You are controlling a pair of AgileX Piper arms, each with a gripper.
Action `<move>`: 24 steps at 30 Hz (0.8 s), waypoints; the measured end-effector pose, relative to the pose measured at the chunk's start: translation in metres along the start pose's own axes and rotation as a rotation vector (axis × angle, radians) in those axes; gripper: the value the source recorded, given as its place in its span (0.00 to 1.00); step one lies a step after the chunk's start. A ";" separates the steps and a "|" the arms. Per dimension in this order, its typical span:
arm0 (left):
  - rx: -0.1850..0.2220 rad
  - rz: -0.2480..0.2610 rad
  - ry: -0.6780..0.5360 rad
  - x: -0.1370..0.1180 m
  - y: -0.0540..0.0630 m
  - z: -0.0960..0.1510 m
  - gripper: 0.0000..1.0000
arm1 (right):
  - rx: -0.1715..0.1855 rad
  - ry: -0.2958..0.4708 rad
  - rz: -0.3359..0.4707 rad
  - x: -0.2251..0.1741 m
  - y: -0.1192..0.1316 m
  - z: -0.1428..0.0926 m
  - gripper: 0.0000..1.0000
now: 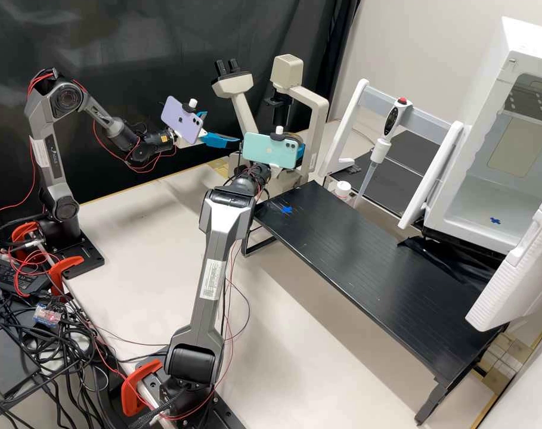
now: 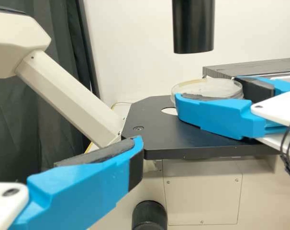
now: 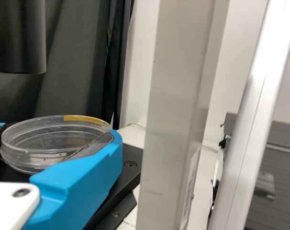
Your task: Move the petri dish to the microscope
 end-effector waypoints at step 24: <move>0.000 0.000 0.000 0.000 0.000 0.000 1.00 | 0.047 0.074 -0.125 -0.014 -0.003 -0.011 0.00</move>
